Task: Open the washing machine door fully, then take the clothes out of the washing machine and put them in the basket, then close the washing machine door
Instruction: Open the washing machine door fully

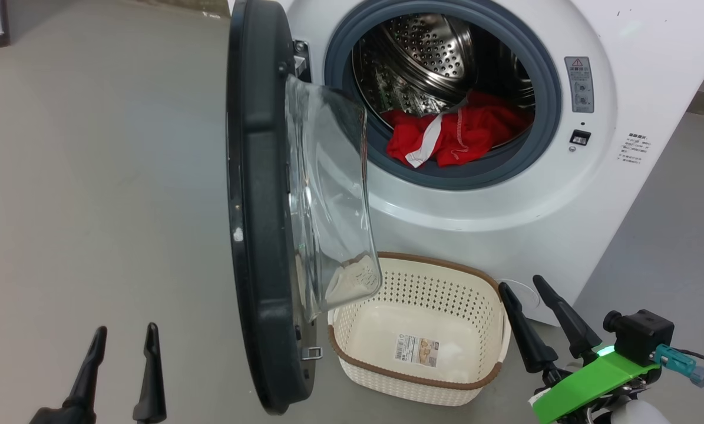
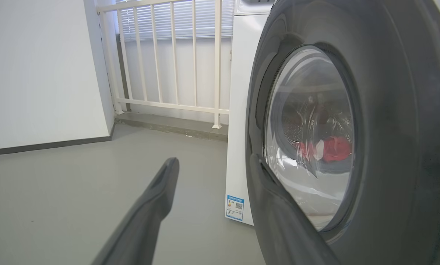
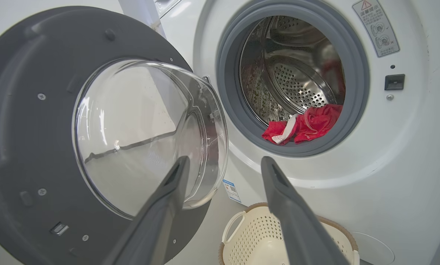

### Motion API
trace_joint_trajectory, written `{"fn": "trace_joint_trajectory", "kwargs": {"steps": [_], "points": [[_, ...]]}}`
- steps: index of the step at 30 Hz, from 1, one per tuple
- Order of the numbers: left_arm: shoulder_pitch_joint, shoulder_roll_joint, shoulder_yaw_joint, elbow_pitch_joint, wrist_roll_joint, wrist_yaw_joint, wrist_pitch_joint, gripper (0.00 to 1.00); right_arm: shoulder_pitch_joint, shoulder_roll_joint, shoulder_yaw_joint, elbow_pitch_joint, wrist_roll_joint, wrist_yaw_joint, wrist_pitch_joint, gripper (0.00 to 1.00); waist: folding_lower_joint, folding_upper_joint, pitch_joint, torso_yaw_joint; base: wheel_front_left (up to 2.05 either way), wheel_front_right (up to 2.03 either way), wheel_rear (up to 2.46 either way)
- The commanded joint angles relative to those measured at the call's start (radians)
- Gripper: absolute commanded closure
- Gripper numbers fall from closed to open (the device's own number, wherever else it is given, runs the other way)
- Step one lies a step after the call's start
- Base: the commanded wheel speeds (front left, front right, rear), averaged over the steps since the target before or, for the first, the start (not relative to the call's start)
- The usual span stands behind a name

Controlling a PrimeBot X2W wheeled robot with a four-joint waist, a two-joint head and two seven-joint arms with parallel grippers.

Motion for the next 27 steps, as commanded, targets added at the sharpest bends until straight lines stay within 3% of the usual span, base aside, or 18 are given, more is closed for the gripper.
{"fn": "trace_joint_trajectory", "kwargs": {"steps": [1,21,22,23,24,27], "points": [[-0.023,0.016,0.031,-0.028,-0.003,-0.007,-0.005,0.00,-0.006,-0.003,0.013,-0.019,-0.014,0.002,-0.012,0.00,0.0000,-0.0001,0.001,0.001,0.00,0.00,0.00],[-0.031,0.016,0.040,-0.026,-0.003,-0.005,-0.005,0.00,-0.007,0.002,0.013,-0.001,-0.035,0.002,-0.012,0.00,0.0000,-0.0001,0.004,0.006,0.00,0.00,0.00],[-0.032,0.016,0.039,-0.027,-0.002,-0.005,-0.005,0.06,-0.007,0.002,0.013,0.000,-0.035,0.002,-0.012,0.00,0.0000,-0.0001,0.004,0.006,0.00,0.00,0.00],[-0.033,0.016,0.039,-0.028,-0.001,-0.005,-0.005,0.58,-0.007,0.002,0.013,0.000,-0.035,0.002,-0.012,0.00,0.0000,-0.0001,0.003,0.006,0.00,0.00,0.00],[-0.035,0.016,0.038,-0.030,0.002,-0.006,-0.005,1.00,-0.008,0.003,0.013,0.001,-0.035,0.002,-0.012,0.00,0.0000,-0.0001,0.003,0.005,0.00,0.00,0.00],[-0.047,0.016,0.033,-0.053,0.009,-0.007,-0.005,1.00,-0.008,0.004,0.012,0.003,-0.035,0.002,-0.012,0.00,0.0000,-0.0001,0.003,0.005,0.00,0.00,0.00]]}}
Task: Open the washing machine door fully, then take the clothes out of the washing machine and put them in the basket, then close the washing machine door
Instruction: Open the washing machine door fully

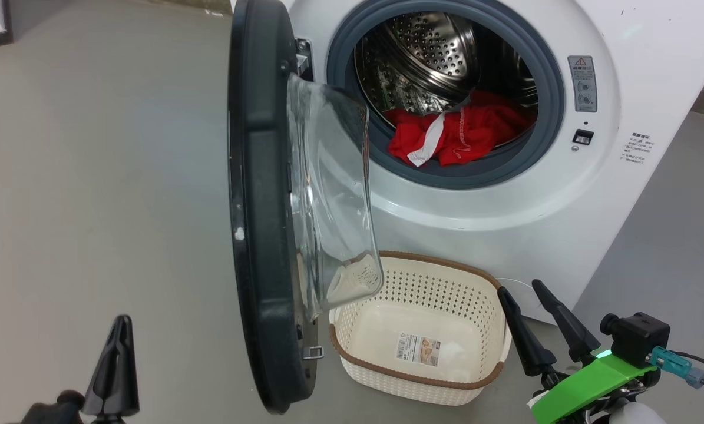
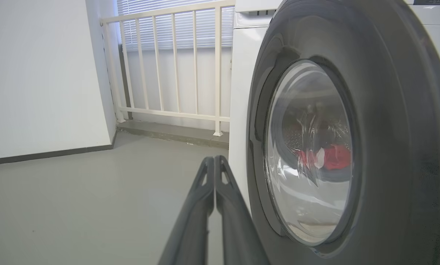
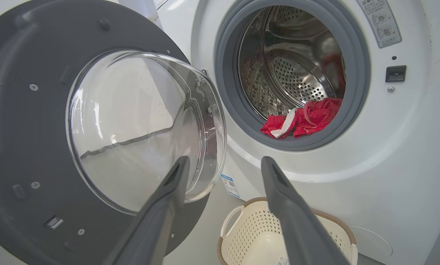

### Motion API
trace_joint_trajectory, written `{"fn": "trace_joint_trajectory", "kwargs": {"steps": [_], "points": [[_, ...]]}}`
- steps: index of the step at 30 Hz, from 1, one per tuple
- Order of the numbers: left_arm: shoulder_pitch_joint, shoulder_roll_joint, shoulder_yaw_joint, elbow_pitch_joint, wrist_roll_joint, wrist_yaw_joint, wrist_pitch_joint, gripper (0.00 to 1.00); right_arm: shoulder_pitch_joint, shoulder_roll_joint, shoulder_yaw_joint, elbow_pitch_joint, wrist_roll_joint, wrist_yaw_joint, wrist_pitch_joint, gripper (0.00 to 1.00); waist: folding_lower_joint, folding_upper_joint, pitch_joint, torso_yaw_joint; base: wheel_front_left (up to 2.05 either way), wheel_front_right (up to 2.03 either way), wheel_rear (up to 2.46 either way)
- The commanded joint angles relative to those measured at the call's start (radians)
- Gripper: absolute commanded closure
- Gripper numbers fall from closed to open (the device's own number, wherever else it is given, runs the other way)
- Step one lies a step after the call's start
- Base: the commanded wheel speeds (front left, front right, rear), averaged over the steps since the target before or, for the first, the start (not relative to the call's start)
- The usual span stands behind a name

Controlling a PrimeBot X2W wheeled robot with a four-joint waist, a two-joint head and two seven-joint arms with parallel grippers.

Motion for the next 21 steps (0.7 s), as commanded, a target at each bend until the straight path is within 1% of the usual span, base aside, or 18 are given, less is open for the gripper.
{"fn": "trace_joint_trajectory", "kwargs": {"steps": [1,5,9,15,21], "points": [[-0.049,0.017,0.028,-0.041,0.014,-0.007,-0.005,1.00,-0.008,-0.001,0.013,-0.021,-0.017,0.002,-0.012,0.00,0.0000,0.0000,0.000,0.000,0.00,0.00,0.00],[-0.087,0.019,0.015,-0.111,0.030,-0.009,-0.005,1.00,-0.010,0.001,0.011,-0.020,-0.019,0.002,-0.012,0.00,0.0000,0.0000,0.000,-0.001,0.00,0.00,0.00],[-0.133,0.018,-0.016,-0.238,0.044,-0.010,-0.005,1.00,-0.013,0.004,0.014,-0.019,-0.019,0.002,-0.012,0.00,0.0000,0.0000,0.000,-0.007,0.00,0.00,0.00],[-0.148,0.018,-0.114,-0.388,0.056,-0.013,-0.005,1.00,-0.015,0.010,0.018,-0.021,-0.017,0.002,-0.012,0.00,0.0000,0.0000,0.001,-0.025,0.00,0.00,0.00],[-0.132,0.017,-0.219,-0.459,0.059,-0.014,0.020,1.00,-0.016,0.014,0.021,-0.023,-0.016,0.002,-0.012,0.00,0.0000,0.0000,0.005,-0.038,0.00,0.00,0.00]]}}
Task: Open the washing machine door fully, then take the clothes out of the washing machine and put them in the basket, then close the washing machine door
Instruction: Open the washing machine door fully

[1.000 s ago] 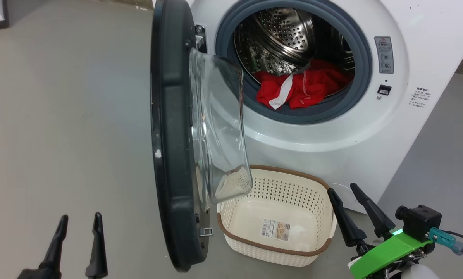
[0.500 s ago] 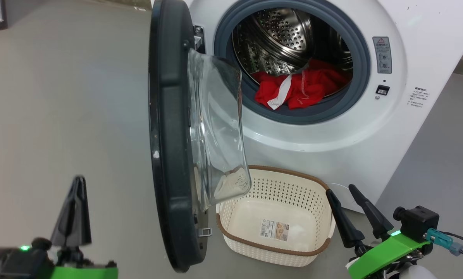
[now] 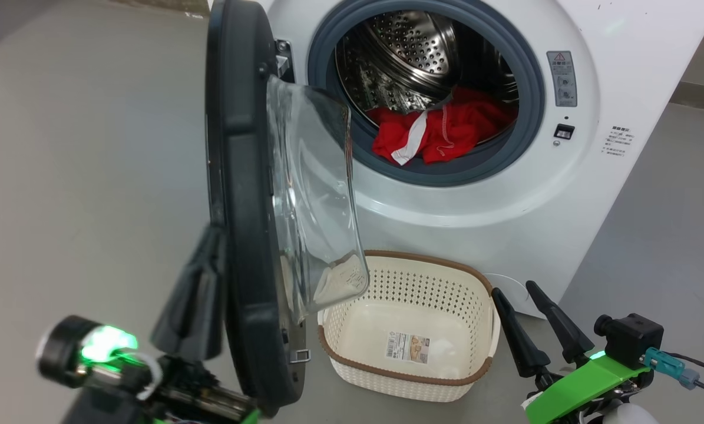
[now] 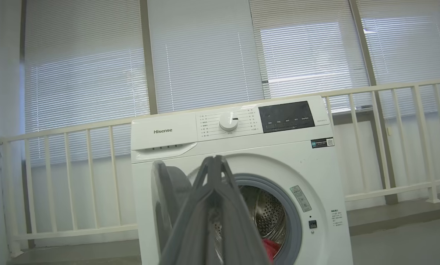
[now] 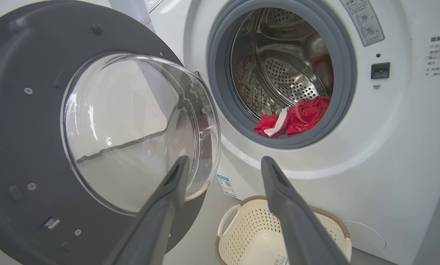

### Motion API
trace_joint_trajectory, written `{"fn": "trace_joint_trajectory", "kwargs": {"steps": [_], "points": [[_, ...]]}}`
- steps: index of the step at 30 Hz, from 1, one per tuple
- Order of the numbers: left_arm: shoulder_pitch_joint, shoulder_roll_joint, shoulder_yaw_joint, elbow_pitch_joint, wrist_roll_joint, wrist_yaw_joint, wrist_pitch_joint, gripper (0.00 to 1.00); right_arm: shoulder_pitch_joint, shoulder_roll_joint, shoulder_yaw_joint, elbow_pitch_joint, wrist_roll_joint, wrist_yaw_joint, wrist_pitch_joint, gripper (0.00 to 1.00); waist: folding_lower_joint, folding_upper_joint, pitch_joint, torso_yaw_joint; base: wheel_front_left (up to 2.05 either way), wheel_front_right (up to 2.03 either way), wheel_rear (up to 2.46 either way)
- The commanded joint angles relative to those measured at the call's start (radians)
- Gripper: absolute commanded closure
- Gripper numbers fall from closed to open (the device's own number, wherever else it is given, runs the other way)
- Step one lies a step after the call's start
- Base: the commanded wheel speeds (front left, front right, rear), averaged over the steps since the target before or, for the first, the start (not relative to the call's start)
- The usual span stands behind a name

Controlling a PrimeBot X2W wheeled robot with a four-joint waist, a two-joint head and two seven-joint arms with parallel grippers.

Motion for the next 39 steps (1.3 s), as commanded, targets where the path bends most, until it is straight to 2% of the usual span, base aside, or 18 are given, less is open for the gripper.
{"fn": "trace_joint_trajectory", "kwargs": {"steps": [1,7,16,27,39], "points": [[-0.019,0.015,-0.001,-0.029,-0.003,-0.007,0.015,1.00,-0.016,-0.003,0.019,-0.026,-0.010,0.002,-0.012,0.00,0.0000,-0.0001,0.002,-0.003,0.00,0.00,0.00],[0.023,0.014,-0.126,0.045,-0.059,-0.008,0.072,1.00,-0.020,-0.001,0.023,-0.025,-0.010,0.002,-0.012,0.00,0.0000,-0.0001,0.008,-0.010,0.00,0.00,0.00],[0.030,0.014,-0.194,0.219,-0.120,0.000,0.087,1.00,-0.027,0.003,0.030,-0.021,-0.006,0.002,-0.012,0.00,0.0000,-0.0001,0.017,-0.015,0.00,0.00,0.00],[0.008,0.020,-0.171,0.409,-0.164,0.017,0.058,1.00,-0.025,0.006,0.036,-0.016,-0.002,0.002,-0.012,0.00,0.0000,-0.0001,0.017,-0.014,0.00,0.00,0.00],[0.002,0.076,-0.072,0.465,-0.196,0.056,0.035,1.00,-0.024,0.007,0.045,-0.012,0.000,0.002,-0.012,0.00,0.0000,-0.0001,0.011,0.009,0.00,0.00,0.00]]}}
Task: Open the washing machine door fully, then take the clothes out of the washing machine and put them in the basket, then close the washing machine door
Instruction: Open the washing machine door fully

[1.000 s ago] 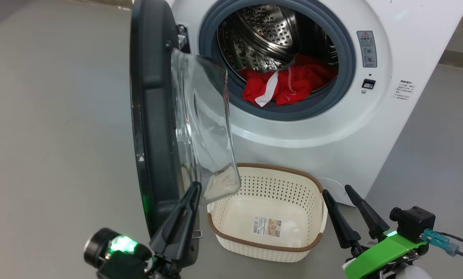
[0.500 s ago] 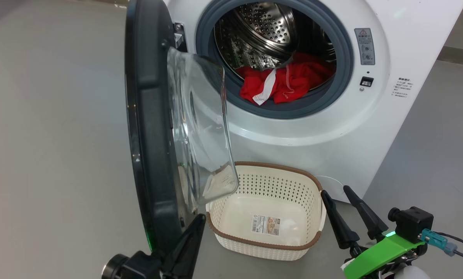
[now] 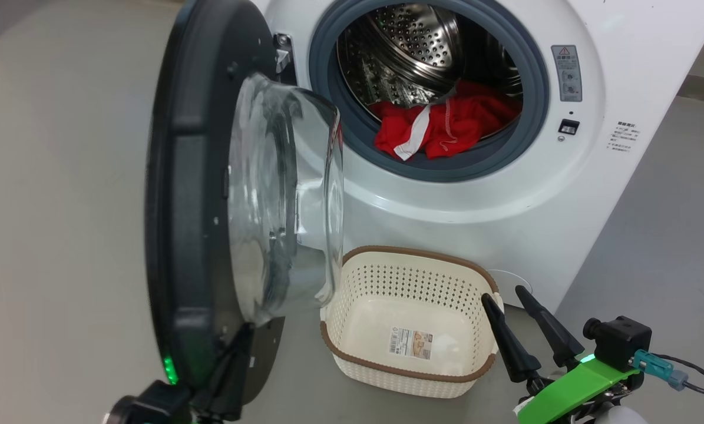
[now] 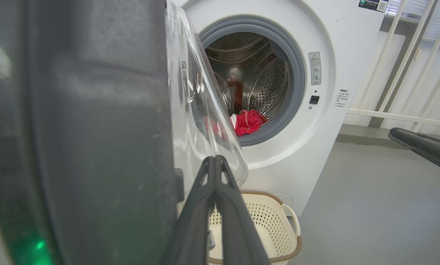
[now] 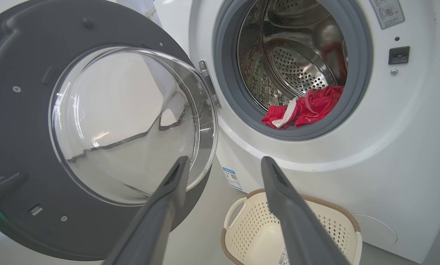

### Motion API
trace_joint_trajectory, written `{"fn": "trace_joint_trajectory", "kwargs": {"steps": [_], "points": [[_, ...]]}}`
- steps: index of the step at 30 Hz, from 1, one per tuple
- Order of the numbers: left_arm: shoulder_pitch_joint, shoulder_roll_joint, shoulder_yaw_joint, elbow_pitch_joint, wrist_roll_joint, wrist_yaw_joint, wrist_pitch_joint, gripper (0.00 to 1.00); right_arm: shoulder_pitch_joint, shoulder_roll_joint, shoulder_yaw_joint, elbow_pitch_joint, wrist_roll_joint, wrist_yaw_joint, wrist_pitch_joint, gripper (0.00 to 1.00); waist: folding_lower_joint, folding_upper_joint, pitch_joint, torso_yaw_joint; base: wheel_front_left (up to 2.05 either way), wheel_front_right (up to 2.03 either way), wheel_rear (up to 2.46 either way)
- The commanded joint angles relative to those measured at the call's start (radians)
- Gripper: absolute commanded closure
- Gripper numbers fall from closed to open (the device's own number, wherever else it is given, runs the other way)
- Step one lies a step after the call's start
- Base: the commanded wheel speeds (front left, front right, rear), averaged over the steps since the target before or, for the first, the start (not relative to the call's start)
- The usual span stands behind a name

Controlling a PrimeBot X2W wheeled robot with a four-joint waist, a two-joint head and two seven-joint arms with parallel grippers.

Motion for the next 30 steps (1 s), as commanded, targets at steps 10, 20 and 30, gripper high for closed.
{"fn": "trace_joint_trajectory", "kwargs": {"steps": [10,20,30], "points": [[-0.055,0.118,0.148,-0.015,-0.024,0.047,0.012,1.00,-0.020,0.010,0.018,-0.020,-0.001,0.002,-0.012,0.00,0.0000,-0.0001,0.005,0.055,0.00,0.00,0.00],[-0.158,0.206,0.208,0.079,-0.054,0.026,0.051,1.00,-0.033,0.012,0.011,-0.022,-0.003,0.002,-0.012,0.00,0.0000,-0.0001,0.037,0.097,0.00,0.00,0.00],[-0.311,0.281,0.215,0.286,-0.065,-0.008,0.071,1.00,-0.064,0.009,0.012,-0.029,-0.009,0.002,-0.012,0.00,0.0000,-0.0001,0.098,0.111,0.00,0.00,0.00]]}}
